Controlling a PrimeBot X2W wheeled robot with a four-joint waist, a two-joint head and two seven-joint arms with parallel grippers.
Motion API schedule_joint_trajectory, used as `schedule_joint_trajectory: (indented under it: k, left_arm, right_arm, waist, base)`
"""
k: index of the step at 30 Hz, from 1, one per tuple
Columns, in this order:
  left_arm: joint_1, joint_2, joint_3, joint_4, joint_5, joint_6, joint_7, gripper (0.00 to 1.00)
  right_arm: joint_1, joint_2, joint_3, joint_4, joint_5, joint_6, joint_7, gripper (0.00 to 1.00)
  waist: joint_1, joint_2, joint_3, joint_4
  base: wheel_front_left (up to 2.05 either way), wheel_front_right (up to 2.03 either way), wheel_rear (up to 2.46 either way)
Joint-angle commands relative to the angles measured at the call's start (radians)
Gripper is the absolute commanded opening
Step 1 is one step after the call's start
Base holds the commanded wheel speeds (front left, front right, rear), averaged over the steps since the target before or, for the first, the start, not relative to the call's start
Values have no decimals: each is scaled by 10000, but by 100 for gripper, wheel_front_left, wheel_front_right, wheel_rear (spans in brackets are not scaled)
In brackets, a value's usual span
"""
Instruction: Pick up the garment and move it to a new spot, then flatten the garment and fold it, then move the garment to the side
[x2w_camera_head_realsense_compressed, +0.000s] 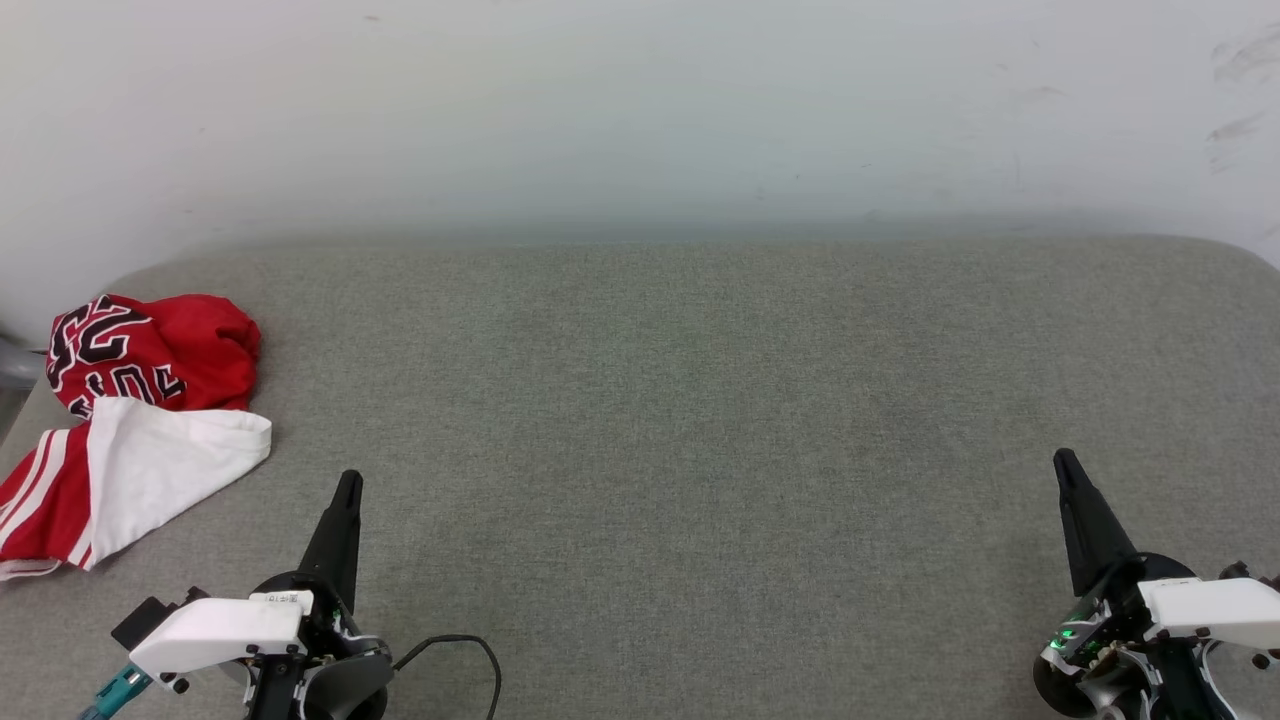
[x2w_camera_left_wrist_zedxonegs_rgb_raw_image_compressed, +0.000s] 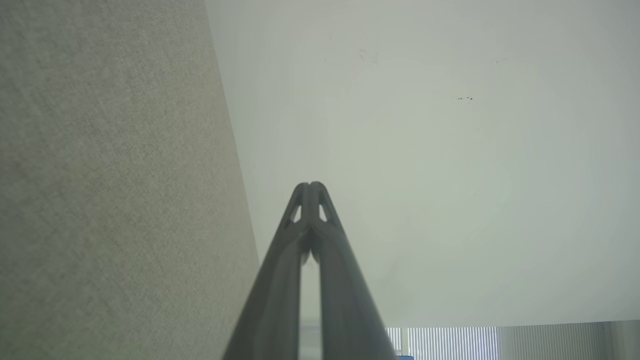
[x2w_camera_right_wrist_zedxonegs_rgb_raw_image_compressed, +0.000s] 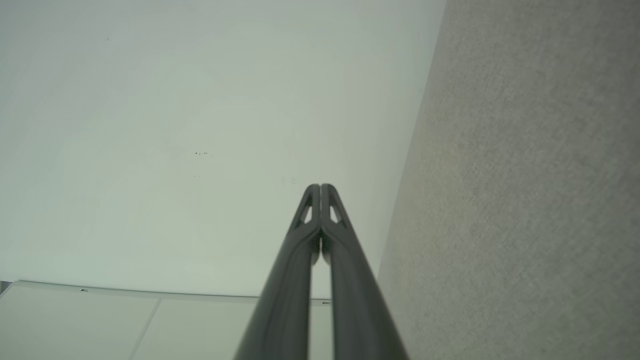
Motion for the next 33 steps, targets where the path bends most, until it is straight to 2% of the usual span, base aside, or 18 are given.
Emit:
schedule_joint_trajectory:
  k: [1,30,31,33]
  left_arm:
    - [-65,-10,15,-11,0,-41,19,0]
    - [-65,-10,13,-12,0,-41,19,0]
    - [1,0,-2,2,1,0,-4,100]
    - [97,-17,-31,157,2,6,-15,100]
  right_arm:
    - [-107,28,1,3,-51,-3,15,0]
    - [-107,28,1,3,-48,-3,12,0]
    - [1,0,0,1,-3,0,-4,100]
    - [117,6,7,154,-4,0,-10,100]
  waist:
    - [0,0,0,0]
    - [0,0,0,0]
    - [0,0,0,0]
    - [0,0,1,0]
  base:
    - [0,0,0]
    - [0,0,0]
    - [0,0,0]
    - [0,0,0]
